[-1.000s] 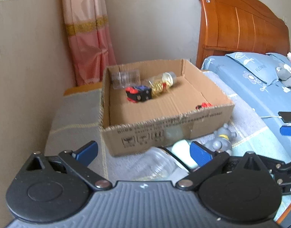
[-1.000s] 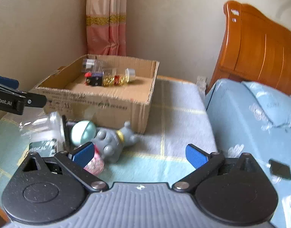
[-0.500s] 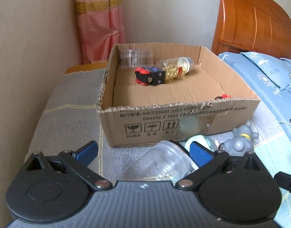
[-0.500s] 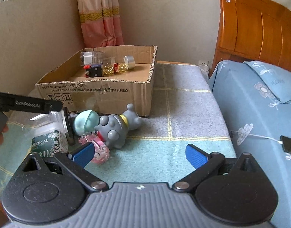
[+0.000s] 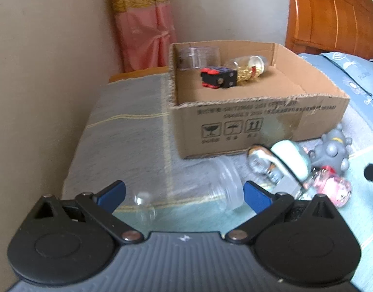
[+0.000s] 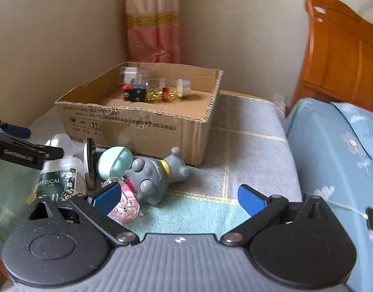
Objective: Organize rigid objects
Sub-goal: 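Withdraw both open grippers from the box back toward the table, then move the left gripper to the clear jar while the right gripper approaches the grey toy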
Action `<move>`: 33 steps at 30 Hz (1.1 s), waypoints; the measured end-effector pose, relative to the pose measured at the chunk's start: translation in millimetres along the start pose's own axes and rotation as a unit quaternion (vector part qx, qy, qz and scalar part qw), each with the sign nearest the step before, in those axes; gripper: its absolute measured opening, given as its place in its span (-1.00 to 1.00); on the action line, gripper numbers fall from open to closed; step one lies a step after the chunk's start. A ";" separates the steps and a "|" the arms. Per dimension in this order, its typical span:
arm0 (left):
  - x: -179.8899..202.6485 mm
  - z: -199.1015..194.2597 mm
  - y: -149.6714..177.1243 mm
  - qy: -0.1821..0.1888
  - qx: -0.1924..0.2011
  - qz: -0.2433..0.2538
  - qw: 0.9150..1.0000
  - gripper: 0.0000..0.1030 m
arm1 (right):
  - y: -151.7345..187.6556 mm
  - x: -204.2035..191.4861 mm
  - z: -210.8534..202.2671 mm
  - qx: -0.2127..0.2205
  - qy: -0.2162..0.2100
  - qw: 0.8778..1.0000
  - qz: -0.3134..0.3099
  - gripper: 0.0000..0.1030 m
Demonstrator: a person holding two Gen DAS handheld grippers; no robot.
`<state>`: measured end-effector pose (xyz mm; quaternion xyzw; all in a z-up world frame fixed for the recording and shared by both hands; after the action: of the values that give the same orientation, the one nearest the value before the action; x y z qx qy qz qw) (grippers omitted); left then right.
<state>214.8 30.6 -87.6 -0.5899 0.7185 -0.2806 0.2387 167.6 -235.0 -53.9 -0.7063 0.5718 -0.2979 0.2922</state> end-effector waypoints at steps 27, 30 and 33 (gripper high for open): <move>-7.4 -12.4 13.2 0.001 0.027 -0.013 1.000 0.98 | -20.2 19.6 69.0 -0.062 -0.050 0.997 -0.005 1.00; -8.7 -11.6 11.9 0.003 0.029 -0.014 0.999 0.98 | -17.0 24.3 65.4 -0.066 -0.056 0.996 -0.007 1.00; -9.2 -11.0 11.0 0.005 0.031 -0.015 0.999 0.98 | -16.4 26.5 62.2 -0.064 -0.062 0.996 -0.015 1.00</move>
<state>201.3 42.6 -87.0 -0.5914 0.7019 -0.3090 0.2491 229.4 -253.7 -79.8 -0.7491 0.5601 -0.2204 0.2768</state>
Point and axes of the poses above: each gripper's, at about its wrist camera, not at the fingertips, and z roughly the way its jaws point, x to its right, y to its underside, the point moved 2 cm from there along z, roughly the way its jaws point, and after that the axes turned 5 degrees about y, right-handed, at the moved point
